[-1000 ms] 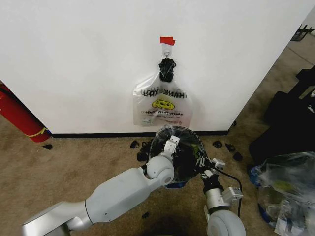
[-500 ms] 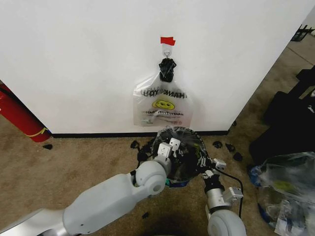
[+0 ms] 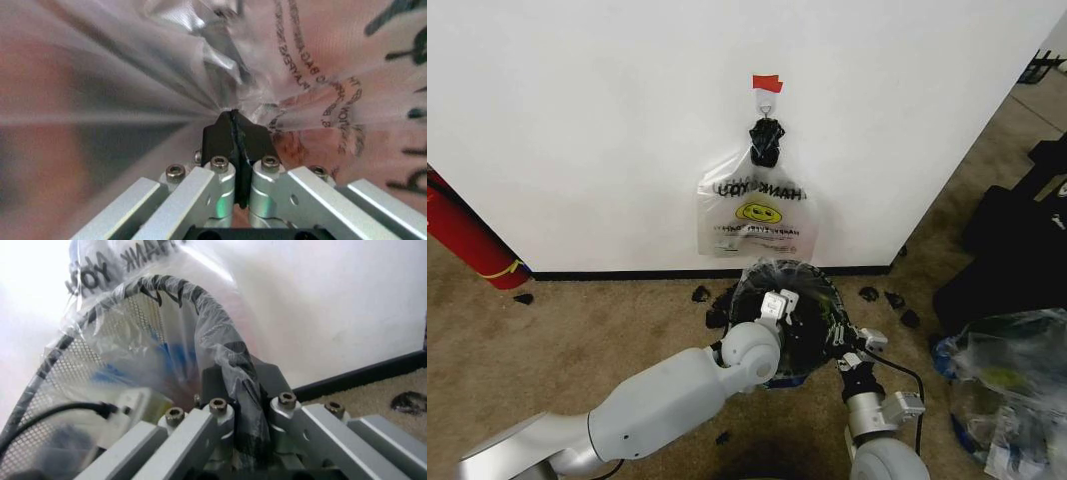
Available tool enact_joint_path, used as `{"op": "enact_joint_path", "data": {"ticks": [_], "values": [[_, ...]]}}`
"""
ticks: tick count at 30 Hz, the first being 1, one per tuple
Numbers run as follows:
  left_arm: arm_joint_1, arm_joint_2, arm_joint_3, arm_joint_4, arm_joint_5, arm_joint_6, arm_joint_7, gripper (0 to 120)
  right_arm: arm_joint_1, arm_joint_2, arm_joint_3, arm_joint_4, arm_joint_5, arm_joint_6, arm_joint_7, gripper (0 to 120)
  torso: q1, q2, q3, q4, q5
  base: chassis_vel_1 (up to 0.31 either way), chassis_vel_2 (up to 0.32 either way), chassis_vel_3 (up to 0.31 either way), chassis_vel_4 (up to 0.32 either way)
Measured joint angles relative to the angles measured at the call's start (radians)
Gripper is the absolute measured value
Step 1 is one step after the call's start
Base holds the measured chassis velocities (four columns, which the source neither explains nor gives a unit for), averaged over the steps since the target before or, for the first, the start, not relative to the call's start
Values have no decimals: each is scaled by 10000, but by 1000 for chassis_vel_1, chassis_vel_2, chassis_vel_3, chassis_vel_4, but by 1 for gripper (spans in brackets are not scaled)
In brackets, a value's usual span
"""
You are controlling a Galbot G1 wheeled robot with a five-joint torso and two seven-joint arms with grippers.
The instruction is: Pick up the garbage bag from the wall and place it over the trash bin.
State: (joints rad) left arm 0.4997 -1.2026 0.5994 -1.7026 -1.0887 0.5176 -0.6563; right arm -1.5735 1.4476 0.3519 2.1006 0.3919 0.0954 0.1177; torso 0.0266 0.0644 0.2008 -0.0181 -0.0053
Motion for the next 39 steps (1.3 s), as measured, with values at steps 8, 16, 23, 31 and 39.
{"op": "enact_joint_path", "data": {"ticks": [8, 16, 23, 31, 39], "values": [[-396, 462, -68, -705, -1196, -179, 218, 0, 44, -235, 116, -69, 39, 1, 84, 0, 0, 0, 0, -1, 1, 0, 0, 0, 0], [-478, 428, 203, -753, -1423, 262, 93, 0, -52, -153, -13, 237, 47, 1, 14, 0, 0, 0, 0, -1, -1, 0, 0, 0, 0], [-436, 172, 396, -107, -1229, 267, 132, 0, -117, -46, -115, 234, 39, 20, -8, 0, 0, 0, 0, -1, -1, 0, 0, 0, 0], [-168, 279, 247, -230, -844, 30, 549, 0, 156, -89, -168, -145, 336, -46, 144, 0, 0, 0, 0, -1, -2, 0, 0, 0, 0], [-69, 2066, -696, -2432, -2215, 255, 2264, 11, 970, -359, 26, -1061, 1427, -443, 537, 0, 0, 0, 1, 5, 0, 0, 0, 0, 0]]}}
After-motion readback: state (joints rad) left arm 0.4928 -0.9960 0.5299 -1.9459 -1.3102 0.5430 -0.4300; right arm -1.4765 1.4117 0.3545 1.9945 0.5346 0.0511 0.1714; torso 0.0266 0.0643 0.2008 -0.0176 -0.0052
